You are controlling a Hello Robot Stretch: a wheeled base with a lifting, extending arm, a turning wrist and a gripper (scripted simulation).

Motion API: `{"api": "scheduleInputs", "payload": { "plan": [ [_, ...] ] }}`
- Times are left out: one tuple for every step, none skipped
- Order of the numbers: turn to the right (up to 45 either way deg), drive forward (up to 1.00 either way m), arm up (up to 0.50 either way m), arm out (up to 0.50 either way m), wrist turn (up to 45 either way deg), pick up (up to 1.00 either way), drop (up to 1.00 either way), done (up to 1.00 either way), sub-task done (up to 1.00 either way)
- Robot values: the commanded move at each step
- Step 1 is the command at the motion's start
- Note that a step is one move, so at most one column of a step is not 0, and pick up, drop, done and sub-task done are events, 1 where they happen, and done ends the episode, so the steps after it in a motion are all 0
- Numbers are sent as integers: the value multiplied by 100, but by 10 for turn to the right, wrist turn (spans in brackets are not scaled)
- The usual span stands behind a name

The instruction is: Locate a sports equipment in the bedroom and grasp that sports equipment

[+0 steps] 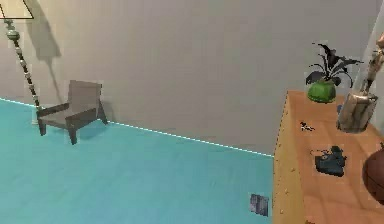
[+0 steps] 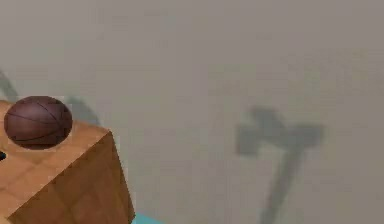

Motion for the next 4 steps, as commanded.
{"api": "scheduleInputs", "payload": {
  "plan": [
    [-330,0,0,0,0,0,0,0,0],
    [450,0,0,0,0,0,0,0,0],
    [210,0,0,0,0,0,0,0,0],
    [0,45,0,0,0,0,0,0,0]
  ]
}}
